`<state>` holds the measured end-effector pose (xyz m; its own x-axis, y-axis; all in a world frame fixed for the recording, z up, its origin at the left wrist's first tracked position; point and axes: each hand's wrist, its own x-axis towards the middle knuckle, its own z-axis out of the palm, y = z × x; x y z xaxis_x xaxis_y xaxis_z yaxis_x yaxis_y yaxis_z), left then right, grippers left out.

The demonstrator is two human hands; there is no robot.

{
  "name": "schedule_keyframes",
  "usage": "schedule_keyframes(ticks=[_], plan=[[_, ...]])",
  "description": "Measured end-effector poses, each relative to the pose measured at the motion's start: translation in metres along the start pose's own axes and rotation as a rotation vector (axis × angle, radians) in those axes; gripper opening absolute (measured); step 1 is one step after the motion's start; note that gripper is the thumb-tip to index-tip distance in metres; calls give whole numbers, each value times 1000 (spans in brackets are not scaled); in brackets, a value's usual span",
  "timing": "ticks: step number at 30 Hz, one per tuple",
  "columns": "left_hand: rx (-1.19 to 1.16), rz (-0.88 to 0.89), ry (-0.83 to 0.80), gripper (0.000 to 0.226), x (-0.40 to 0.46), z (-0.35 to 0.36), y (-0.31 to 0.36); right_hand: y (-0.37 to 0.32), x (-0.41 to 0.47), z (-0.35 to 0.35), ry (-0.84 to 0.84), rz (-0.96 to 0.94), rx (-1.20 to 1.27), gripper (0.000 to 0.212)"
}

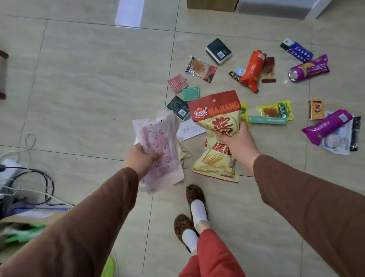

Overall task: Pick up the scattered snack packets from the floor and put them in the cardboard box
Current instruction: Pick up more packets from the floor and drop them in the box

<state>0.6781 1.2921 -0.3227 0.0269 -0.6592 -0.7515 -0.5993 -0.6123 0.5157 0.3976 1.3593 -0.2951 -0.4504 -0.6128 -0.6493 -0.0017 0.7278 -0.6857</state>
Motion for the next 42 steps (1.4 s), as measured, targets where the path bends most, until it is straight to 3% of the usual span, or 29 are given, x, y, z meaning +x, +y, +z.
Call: schedule_keyframes(ticks=[3, 8, 15, 27, 32, 42], plan=[[-46, -13, 16, 69, 25, -27, 5, -22, 16, 30, -14, -1, -17, 43], [-56, -19, 51, 42, 61, -71, 32, -65, 45, 77, -38, 10, -74, 41], [-59, -1, 35, 38, 129, -155, 53, -132, 77, 157, -32, 27, -36, 46], [65, 82, -132, 36, 258, -341, 124, -254, 107, 316, 84, 70, 27, 51], [129, 114, -167, 31, 300, -369, 183, -303, 144, 329, 105, 79, 82, 43], [214, 183, -206, 26, 401, -357, 365, -403, 269, 296, 197, 183, 219, 52]])
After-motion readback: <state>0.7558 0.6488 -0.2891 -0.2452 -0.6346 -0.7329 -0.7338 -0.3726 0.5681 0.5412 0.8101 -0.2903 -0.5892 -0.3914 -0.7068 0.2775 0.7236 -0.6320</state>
